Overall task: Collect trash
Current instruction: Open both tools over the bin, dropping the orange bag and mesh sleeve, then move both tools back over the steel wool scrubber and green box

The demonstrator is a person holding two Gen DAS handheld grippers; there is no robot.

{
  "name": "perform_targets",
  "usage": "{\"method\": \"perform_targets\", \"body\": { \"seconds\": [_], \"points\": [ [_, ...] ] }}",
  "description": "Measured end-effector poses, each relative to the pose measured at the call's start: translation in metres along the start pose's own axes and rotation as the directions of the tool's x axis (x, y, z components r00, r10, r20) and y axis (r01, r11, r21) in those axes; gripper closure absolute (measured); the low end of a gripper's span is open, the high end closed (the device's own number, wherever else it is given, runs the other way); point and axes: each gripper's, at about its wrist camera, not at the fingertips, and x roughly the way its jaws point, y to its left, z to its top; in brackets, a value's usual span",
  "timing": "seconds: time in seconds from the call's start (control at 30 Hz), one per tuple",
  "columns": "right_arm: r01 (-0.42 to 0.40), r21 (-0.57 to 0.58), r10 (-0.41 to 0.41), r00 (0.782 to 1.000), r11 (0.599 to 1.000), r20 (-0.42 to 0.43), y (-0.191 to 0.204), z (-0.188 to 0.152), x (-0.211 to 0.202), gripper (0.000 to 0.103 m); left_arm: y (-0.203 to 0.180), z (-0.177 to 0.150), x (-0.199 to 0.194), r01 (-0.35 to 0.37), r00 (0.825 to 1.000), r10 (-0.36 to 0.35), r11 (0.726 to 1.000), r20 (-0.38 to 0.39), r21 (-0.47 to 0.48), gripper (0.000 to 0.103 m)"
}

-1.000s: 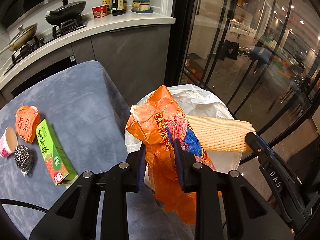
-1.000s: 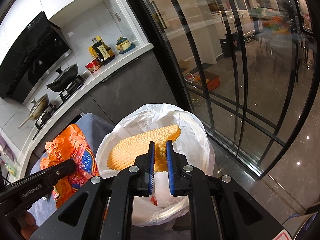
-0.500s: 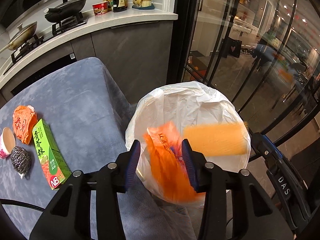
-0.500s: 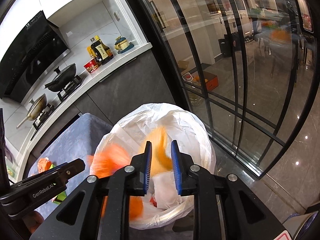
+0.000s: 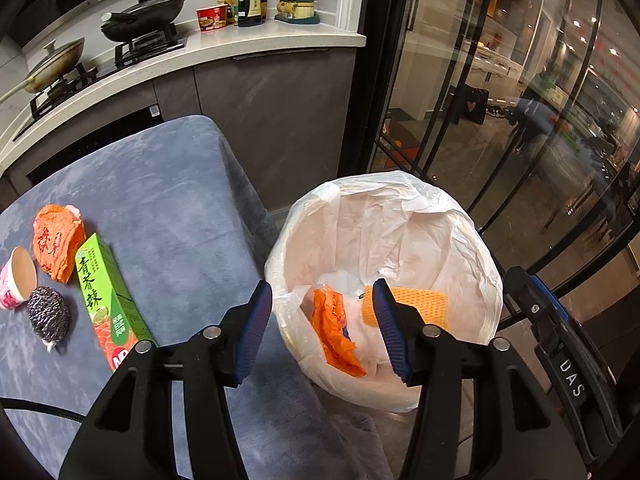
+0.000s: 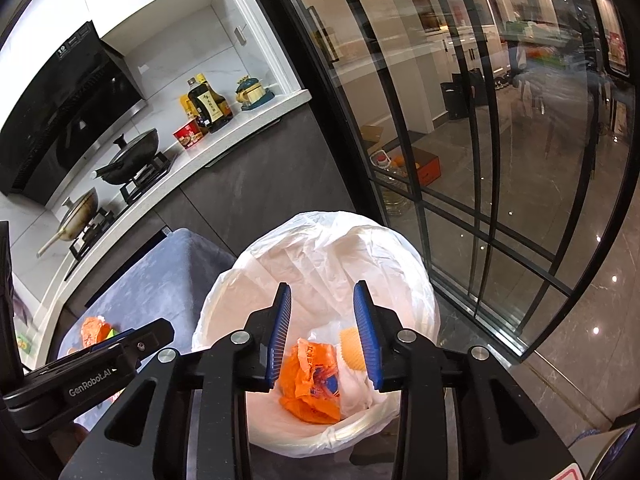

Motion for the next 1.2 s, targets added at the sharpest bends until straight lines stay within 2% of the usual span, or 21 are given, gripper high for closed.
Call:
{"method": "perform_targets", "body": {
  "seconds": [0.17, 0.27, 0.63, 0.83, 0.97, 1.2],
  "points": [
    [-0.012, -0.013, 0.012, 1.000, 1.000, -0.001, 0.010, -0.001, -0.003, 0.069, 0.012, -0.002, -0.007, -0.010, 1.000, 0.010, 1.000, 0.006, -0.024, 0.053],
    [-0.023, -0.025, 0.023, 1.000, 0.999, -0.001, 0.019, -0.004, -0.007, 0.065, 0.022, -0.005, -0.012, -0.018, 1.000, 0.018, 0.999, 0.011, -0.038, 0.053],
    [-0.076, -0.093, 0.074, 0.997, 0.993, -0.021, 0.061, -0.016, -0.013, 0.064, 0.070, -0.014, -0.036, -0.059, 0.998, 0.063, 0.991, 0.029, -0.120, 0.051],
    [-0.100, -0.132, 0.096, 0.995, 0.986, -0.034, 0.085, -0.025, -0.017, 0.059, 0.098, -0.020, -0.049, -0.079, 0.996, 0.086, 0.984, 0.039, -0.158, 0.051],
    [-0.117, -0.161, 0.111, 0.993, 0.980, -0.048, 0.103, -0.032, -0.017, 0.058, 0.116, -0.025, -0.056, -0.097, 0.993, 0.108, 0.978, 0.049, -0.187, 0.039],
    [-0.147, -0.210, 0.134, 0.988, 0.967, -0.076, 0.139, -0.049, -0.014, 0.053, 0.154, -0.033, -0.067, -0.127, 0.989, 0.143, 0.961, 0.048, -0.245, 0.034]
  ]
}}
